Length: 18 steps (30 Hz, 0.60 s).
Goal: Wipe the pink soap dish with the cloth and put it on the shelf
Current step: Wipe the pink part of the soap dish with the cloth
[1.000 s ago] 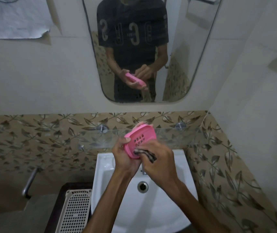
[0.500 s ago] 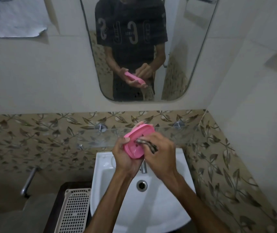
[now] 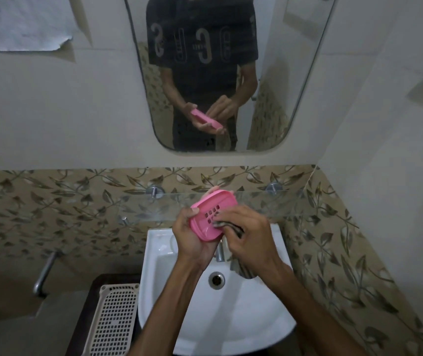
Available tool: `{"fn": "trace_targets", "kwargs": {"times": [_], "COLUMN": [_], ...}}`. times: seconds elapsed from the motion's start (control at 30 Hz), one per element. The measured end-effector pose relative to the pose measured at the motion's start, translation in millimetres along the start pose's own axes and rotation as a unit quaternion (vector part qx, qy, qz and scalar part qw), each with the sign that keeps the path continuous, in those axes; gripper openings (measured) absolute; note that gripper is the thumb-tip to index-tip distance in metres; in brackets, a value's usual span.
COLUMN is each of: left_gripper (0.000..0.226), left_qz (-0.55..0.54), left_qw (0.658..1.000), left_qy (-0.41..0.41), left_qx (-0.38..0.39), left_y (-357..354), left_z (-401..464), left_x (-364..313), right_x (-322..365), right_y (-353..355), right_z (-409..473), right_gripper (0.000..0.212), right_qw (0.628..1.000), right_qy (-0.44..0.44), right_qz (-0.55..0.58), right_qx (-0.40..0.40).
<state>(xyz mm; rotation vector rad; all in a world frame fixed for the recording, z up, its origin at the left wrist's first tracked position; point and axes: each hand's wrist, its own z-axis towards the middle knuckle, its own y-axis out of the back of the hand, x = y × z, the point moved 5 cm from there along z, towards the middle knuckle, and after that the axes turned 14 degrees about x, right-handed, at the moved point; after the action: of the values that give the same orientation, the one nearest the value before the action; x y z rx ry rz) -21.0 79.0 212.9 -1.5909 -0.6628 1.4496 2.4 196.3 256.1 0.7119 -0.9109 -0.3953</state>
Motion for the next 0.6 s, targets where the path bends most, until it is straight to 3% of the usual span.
{"fn": "trace_targets", "kwargs": {"times": [0.13,0.27,0.37,0.43,0.6], "left_gripper": [0.064,0.077,0.084,0.074,0.059], "left_qz": [-0.005,0.012,0.037,0.046,0.093], "left_qw": [1.0,1.0,0.999,0.999,0.994], "left_qy": [0.007,0.011,0.008,0.01,0.04], "left_qx": [-0.001,0.008,0.004,0.004,0.03], "left_y": [1.7,-7.0,-7.9,-5.4,3.7], "left_z": [-0.3,0.4,2.4,2.0,1.1], "left_x": [3.9,0.1,-1.3,1.0,5.0], "right_x": [-11.0,-20.4,-33.6,-42.3,-54.3], "right_y": [3.7,-0.8,-8.9,-15.1,-27.3], "right_z": [-12.4,-27.2,-31.5,-30.3,-25.4], "right_gripper": [0.031,0.03,0.021,0.016,0.01], "right_qw": [0.994,0.97,0.926,0.883,0.838], "right_qy": [-0.081,-0.171,-0.265,-0.31,-0.351], "right_qz": [0.057,0.139,0.227,0.32,0.404], "right_qx": [-0.039,-0.105,-0.145,-0.146,-0.102]}}
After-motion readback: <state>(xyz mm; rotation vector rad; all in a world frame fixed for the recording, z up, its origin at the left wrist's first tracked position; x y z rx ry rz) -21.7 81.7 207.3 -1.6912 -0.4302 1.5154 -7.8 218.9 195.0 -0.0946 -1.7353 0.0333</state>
